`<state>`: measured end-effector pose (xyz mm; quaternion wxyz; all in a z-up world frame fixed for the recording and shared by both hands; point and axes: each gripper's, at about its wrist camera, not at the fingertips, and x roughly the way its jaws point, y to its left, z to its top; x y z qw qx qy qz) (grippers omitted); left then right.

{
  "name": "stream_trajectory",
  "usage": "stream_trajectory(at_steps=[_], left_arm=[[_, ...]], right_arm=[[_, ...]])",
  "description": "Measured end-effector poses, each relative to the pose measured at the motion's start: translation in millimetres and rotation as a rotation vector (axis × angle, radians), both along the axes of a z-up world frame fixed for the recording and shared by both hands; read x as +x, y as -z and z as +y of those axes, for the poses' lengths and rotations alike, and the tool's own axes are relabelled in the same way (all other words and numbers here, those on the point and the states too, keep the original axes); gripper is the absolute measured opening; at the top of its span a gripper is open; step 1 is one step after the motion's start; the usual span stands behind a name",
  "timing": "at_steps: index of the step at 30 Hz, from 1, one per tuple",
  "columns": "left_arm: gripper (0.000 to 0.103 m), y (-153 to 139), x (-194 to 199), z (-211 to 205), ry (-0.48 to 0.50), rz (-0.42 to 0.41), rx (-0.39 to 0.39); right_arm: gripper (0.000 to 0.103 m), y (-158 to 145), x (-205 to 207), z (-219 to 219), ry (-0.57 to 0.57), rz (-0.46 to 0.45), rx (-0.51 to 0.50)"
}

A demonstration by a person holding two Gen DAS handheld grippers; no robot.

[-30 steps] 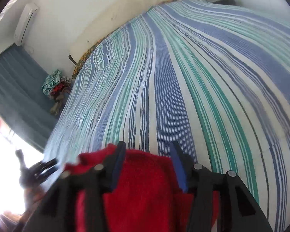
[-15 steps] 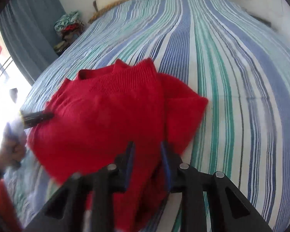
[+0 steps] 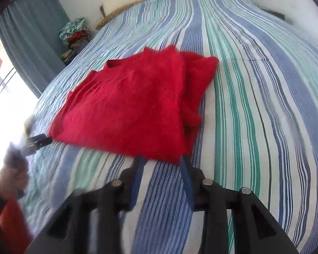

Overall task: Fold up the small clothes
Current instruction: 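Lay the folded hem over the collar and open both grippers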

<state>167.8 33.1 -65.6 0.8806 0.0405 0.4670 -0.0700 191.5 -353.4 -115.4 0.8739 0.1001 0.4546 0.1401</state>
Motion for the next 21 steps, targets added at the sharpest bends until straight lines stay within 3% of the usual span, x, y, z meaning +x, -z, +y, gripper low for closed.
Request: stream_trajectory(at_steps=[5,8,11,14,21], left_arm=[[0.096,12,-45,-27,0.0,-0.028,0.056],[0.096,39,-54,-30,-0.046,0.019,0.062],[0.103,58,-71,-34,-0.052,-0.02,0.114],[0.102,58,-74,-33,-0.058,-0.033,0.107],[0.103,58,-75,-29,-0.06,-0.038,0.08]], right_arm=[[0.049,-5,-45,36,-0.027,-0.01,-0.021],[0.054,19,-67,54,0.008,0.023,-0.07],[0.057,33,-84,54,0.062,-0.014,-0.094],[0.064,37,-87,52,0.1,-0.015,-0.039],[0.066,43,-94,57,0.105,-0.062,-0.038]])
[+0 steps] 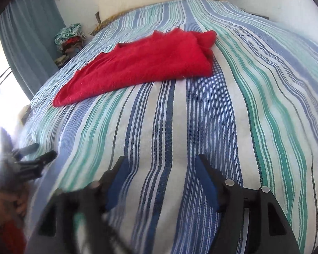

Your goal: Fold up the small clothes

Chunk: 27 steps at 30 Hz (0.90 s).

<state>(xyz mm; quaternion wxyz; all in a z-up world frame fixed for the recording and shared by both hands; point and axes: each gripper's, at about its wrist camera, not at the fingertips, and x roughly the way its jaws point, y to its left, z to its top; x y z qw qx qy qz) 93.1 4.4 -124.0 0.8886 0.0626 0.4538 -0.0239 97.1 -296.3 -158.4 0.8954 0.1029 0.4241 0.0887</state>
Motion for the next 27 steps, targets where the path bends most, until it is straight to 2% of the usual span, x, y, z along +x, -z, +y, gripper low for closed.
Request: stream_trajectory(at_steps=[13,15,17,19,23,25,27], left_arm=[[0.102,-2,-2,-1,-0.002,-0.01,0.011],[0.102,-4,0,0,-0.001,0.014,0.016],[0.102,-11,6,3,0.026,0.085,-0.004],[0.101,-23,13,11,0.05,0.133,-0.068],[0.101,-53,25,38,-0.016,0.071,-0.202],[0.101,-59,31,48,-0.039,0.044,-0.236],[0.101,-55,34,58,-0.059,0.02,-0.231]], right_arm=[[0.066,0,-1,0,0.002,0.002,0.002],[0.069,-3,3,-1,-0.015,0.03,0.018],[0.069,-14,12,-5,-0.049,0.076,0.04],[0.069,-36,26,-19,-0.058,0.065,0.118],[0.071,-81,82,-58,0.015,0.006,0.201],[0.072,-88,119,-77,0.057,0.021,0.248],[0.072,-84,153,-90,0.091,0.043,0.261]])
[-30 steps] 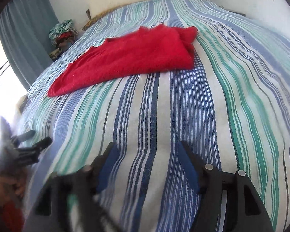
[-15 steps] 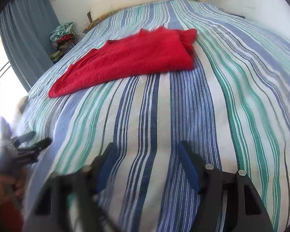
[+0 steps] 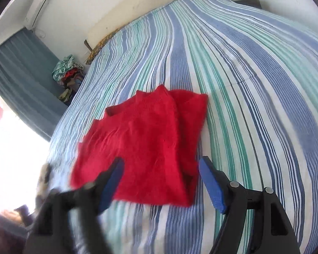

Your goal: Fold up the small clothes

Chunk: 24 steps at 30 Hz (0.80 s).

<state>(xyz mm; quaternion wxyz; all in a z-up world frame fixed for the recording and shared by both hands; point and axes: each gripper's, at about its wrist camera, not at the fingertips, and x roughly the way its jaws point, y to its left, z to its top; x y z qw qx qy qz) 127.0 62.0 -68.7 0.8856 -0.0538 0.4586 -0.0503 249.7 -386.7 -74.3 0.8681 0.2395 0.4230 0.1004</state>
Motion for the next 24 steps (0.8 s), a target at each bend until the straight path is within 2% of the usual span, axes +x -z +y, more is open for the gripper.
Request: stream_trajectory(at_steps=[2,5,8,9,10,11,12,13,15,18,21,24], left_arm=[[0.101,14,-3,7,-0.016,-0.008,0.024],[0.101,42,-5,11,-0.014,0.055,0.04],[0.101,41,-3,2,0.032,0.033,0.056],[0.102,41,-2,-2,0.051,0.032,0.066],[0.102,43,-2,-3,0.059,0.033,0.078],[0.102,44,-2,-3,0.059,0.034,0.077],[0.102,43,-1,-2,0.056,0.037,0.069],[0.102,42,-1,-1,0.053,0.039,0.059],[0.101,38,1,3,0.045,0.044,0.035],[0.101,28,3,13,0.02,0.038,-0.013],[0.101,16,7,29,-0.021,0.013,-0.048],[0.101,6,10,49,-0.064,-0.01,-0.082]], right_arm=[[0.072,12,26,-11,0.034,0.034,0.028],[0.072,39,53,-16,0.042,0.092,0.094],[0.074,64,67,-7,0.002,0.133,0.139],[0.071,66,69,-2,-0.014,0.129,0.137],[0.063,66,71,2,-0.014,0.121,0.109],[0.016,64,71,3,0.021,0.112,0.07],[0.009,62,70,1,0.064,0.119,0.068],[0.009,60,70,0,0.087,0.127,0.089],[0.009,44,69,9,0.095,0.12,0.044],[0.009,-1,72,40,0.042,0.071,-0.004],[0.009,-45,80,97,-0.046,0.022,-0.049],[0.009,-66,92,170,-0.144,0.015,-0.092]])
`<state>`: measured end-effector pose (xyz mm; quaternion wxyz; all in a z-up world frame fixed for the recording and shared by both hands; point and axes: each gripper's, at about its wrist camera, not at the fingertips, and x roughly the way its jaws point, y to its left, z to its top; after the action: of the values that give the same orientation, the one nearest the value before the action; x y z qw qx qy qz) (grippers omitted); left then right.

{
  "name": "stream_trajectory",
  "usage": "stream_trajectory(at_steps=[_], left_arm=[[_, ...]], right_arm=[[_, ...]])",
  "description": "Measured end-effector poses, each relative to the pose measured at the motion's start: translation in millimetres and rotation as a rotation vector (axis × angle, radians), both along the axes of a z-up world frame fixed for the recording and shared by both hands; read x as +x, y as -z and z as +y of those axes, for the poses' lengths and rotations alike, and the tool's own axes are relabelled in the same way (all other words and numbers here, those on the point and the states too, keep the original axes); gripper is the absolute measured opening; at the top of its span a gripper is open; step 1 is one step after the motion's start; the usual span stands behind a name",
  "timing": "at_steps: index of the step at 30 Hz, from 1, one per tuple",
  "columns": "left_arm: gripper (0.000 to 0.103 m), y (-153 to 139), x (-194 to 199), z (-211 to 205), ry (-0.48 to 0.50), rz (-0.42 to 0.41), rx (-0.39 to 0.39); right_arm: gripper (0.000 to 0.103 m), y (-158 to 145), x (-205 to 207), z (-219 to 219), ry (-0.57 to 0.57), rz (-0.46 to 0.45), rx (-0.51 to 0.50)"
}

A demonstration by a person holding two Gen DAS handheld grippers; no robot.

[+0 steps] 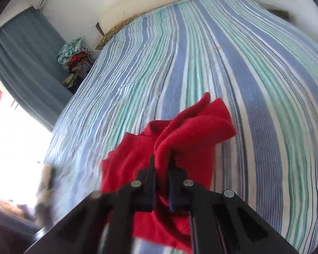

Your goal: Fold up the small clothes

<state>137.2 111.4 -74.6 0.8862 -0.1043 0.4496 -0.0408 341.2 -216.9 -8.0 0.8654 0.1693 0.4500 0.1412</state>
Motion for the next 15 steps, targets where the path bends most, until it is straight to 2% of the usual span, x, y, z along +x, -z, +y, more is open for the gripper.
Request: stream_trajectory(at_steps=[3,6,10,11,12,13,15], left_arm=[[0.101,-1,-1,19,-0.04,-0.001,-0.02],[0.101,3,-3,32,-0.068,0.011,-0.036],[0.101,10,-3,34,-0.071,0.028,-0.019],[0.101,12,-3,33,-0.069,0.029,-0.011],[0.101,12,-6,32,-0.068,0.03,-0.005],[0.101,12,-6,31,-0.065,0.031,-0.004],[0.101,12,-5,29,-0.058,0.029,-0.005]], right_arm=[[0.009,5,12,72,-0.078,0.007,-0.071],[0.009,26,19,132,-0.134,0.019,-0.142],[0.01,63,18,177,-0.158,0.046,-0.242],[0.016,72,17,184,-0.172,0.061,-0.25],[0.027,80,16,189,-0.212,0.085,-0.22],[0.043,87,15,191,-0.273,0.128,-0.127],[0.059,92,10,188,-0.391,0.206,0.128]])
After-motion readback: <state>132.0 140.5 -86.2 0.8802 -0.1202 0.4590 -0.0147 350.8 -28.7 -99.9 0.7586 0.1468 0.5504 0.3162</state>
